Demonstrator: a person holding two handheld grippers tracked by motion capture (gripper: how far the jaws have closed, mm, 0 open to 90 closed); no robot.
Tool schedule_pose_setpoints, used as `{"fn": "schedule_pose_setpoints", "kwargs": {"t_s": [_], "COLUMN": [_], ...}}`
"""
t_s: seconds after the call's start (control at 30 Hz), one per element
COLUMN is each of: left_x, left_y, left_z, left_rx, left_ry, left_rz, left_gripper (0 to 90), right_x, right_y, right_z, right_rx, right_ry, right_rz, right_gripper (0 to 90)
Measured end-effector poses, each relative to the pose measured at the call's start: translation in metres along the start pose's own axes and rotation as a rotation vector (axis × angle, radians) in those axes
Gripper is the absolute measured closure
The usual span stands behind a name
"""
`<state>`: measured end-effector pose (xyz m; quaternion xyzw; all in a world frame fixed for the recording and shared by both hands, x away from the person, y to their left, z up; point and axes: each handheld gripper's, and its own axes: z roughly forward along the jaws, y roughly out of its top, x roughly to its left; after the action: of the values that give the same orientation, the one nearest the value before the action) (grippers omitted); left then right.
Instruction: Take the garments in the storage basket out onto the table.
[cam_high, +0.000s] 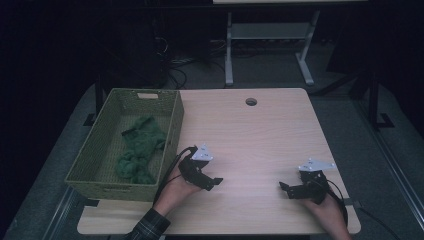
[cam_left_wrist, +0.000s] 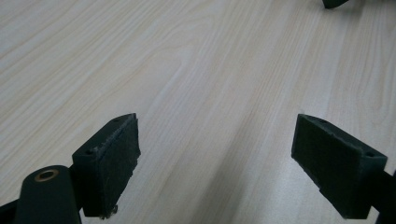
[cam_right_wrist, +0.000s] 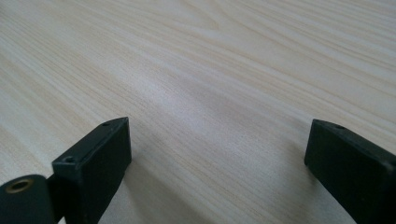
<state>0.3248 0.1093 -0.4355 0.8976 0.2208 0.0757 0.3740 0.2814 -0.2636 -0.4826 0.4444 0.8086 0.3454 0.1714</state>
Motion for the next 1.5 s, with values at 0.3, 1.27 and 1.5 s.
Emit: {"fn": "schedule_pose_setpoints", "kwargs": {"t_s": [0.3,1.27,1.5], "left_x": [0.0,0.011,0.02], "left_y": [0.01,0.052,0.056], "left_z": [-0.01,-0.055,-0.067], "left_rx": [0.009,-0.04,-0.057], "left_ry": [0.0,-0.014,-0.017], "left_rz": [0.011,0.036,0.045], "left_gripper": [14.7,14.7,15.0], "right_x": [0.0,0.0,0.0], "right_y": [0.0,0.0,0.0], "right_z": [0.0,0.0,0.0], "right_rx": [0.0,-0.003,-0.003], "right_ry": [0.0,-0.001,0.0], "right_rz": [0.0,-0.004,-0.004], "right_gripper": [6.9,6.9,6.9]}}
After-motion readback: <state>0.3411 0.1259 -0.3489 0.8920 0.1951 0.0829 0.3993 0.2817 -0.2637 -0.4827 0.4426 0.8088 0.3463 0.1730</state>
